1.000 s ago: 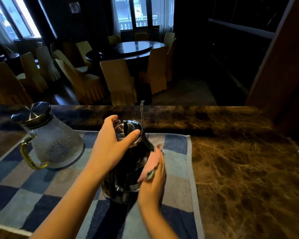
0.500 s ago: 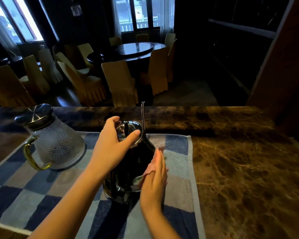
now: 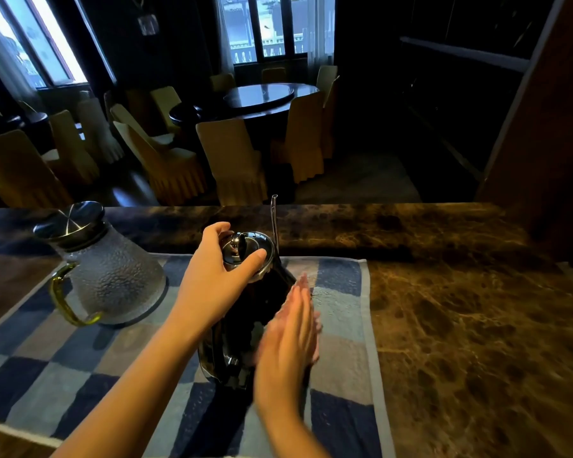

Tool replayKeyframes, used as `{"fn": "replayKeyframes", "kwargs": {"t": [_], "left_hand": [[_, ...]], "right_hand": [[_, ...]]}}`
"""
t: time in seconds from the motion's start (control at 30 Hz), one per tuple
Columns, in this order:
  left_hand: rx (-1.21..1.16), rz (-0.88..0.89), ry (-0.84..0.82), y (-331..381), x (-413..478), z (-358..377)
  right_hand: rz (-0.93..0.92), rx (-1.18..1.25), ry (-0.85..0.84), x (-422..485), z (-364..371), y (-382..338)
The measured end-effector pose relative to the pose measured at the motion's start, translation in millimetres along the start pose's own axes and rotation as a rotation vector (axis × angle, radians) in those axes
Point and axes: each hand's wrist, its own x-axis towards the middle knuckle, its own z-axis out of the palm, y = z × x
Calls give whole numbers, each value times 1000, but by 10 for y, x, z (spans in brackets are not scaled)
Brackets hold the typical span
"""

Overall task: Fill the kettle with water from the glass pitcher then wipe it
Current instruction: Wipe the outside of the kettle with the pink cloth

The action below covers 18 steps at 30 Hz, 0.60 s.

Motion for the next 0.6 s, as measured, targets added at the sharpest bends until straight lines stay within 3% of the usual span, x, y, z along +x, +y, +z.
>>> {"fn": "replayKeyframes", "kwargs": {"t": [0.1,0.27,0.43,0.6], "left_hand": [[-14,-2,4,-9,4,-1],[-16,-6,13,-8,-3,8],[-8,-9,14,-6,0,9],[-6,1,5,-9,-1,-8]], "right_hand": [[-102,64,7,2,93,-319],[13,131,-82,774,-101,-352],[83,86,4,201,-40,-2],[-191,64,-44,-108,89,-341]]}}
